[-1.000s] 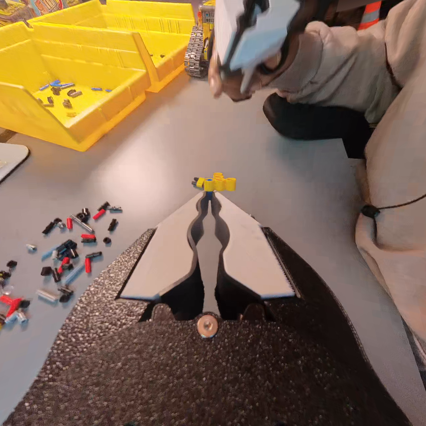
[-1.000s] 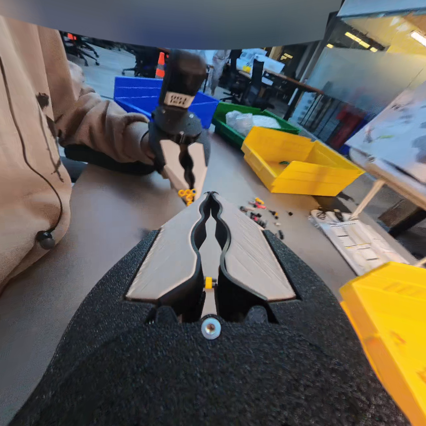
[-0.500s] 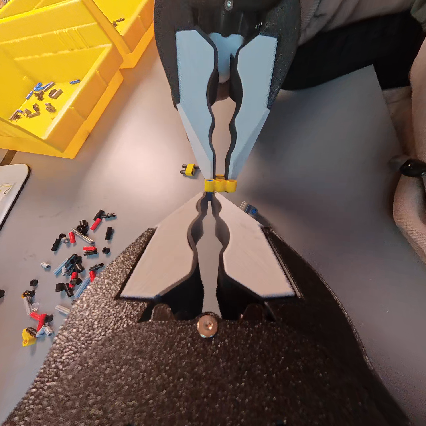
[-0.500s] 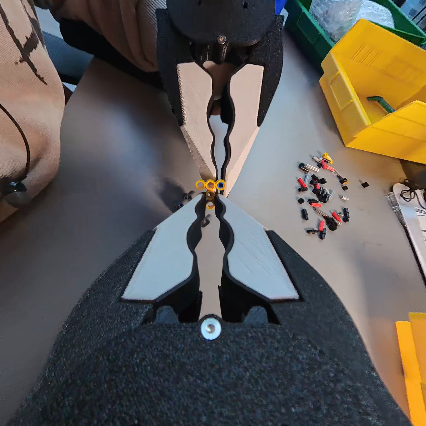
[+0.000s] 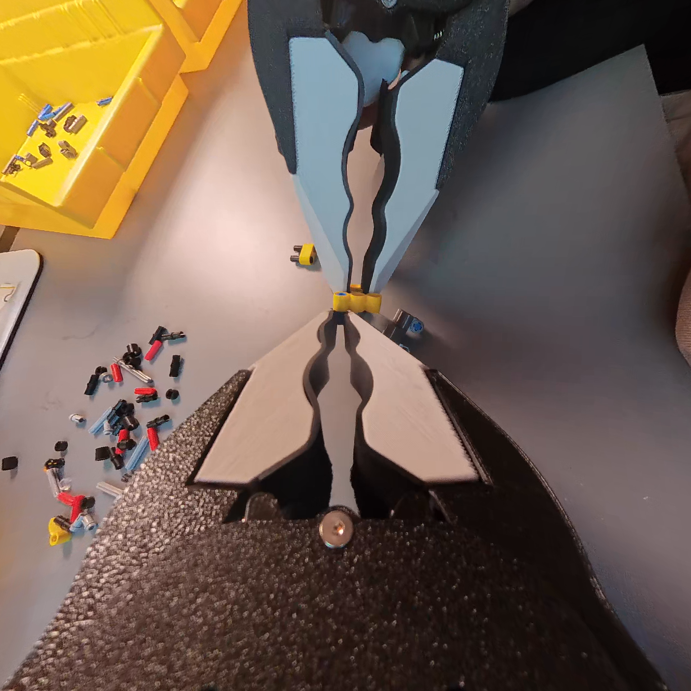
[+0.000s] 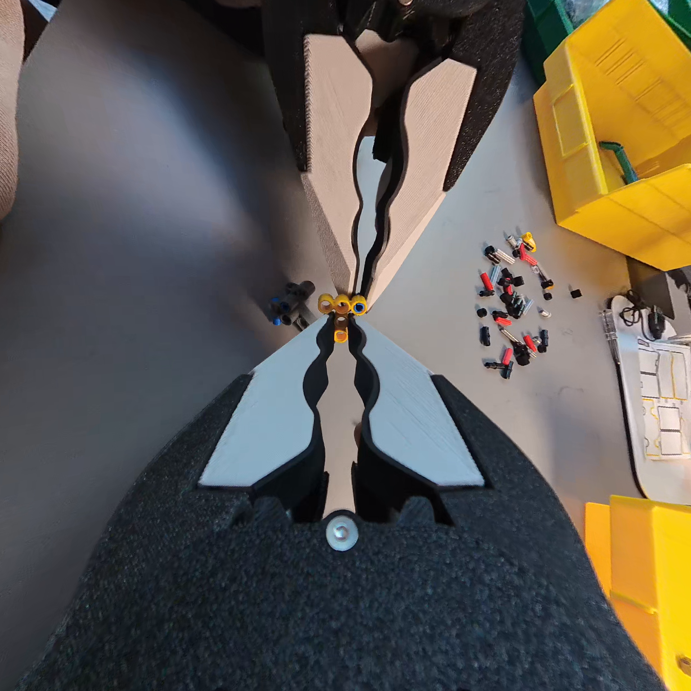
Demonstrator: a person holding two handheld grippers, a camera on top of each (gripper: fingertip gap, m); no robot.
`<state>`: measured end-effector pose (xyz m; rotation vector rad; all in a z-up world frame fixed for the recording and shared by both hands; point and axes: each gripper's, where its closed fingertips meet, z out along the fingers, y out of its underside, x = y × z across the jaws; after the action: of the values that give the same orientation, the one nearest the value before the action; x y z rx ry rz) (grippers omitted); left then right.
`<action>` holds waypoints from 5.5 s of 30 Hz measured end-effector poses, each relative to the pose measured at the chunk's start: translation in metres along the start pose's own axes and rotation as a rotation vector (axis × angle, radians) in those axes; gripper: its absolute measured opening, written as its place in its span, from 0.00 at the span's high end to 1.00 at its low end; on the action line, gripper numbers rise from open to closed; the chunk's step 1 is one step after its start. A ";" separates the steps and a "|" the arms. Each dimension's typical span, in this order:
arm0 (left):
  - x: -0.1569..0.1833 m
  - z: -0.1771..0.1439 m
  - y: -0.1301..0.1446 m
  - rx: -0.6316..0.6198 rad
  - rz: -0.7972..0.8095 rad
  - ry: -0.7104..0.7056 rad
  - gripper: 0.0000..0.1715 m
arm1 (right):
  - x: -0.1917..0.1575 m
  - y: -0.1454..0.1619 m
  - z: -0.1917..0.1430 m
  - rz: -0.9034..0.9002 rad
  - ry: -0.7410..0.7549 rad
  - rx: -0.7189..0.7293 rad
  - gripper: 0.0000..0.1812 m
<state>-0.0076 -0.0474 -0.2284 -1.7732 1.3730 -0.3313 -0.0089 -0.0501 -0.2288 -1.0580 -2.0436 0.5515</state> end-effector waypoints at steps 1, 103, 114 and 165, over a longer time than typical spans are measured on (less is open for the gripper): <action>0.000 -0.001 0.000 -0.003 0.006 0.000 0.98 | 0.000 -0.001 0.000 0.000 -0.001 0.007 0.98; -0.058 -0.056 -0.047 0.555 -0.682 0.099 0.95 | 0.056 -0.047 -0.037 0.668 -0.049 0.586 0.84; -0.061 -0.044 -0.034 0.530 -0.854 0.161 0.95 | 0.057 -0.047 -0.032 0.723 -0.049 0.588 0.76; -0.034 -0.012 -0.008 0.220 -0.451 0.004 0.72 | 0.057 0.017 -0.015 0.402 0.179 0.099 0.88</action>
<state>-0.0223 -0.0225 -0.2054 -1.8796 0.8863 -0.6999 -0.0098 0.0068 -0.2070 -1.4144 -1.6385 0.7235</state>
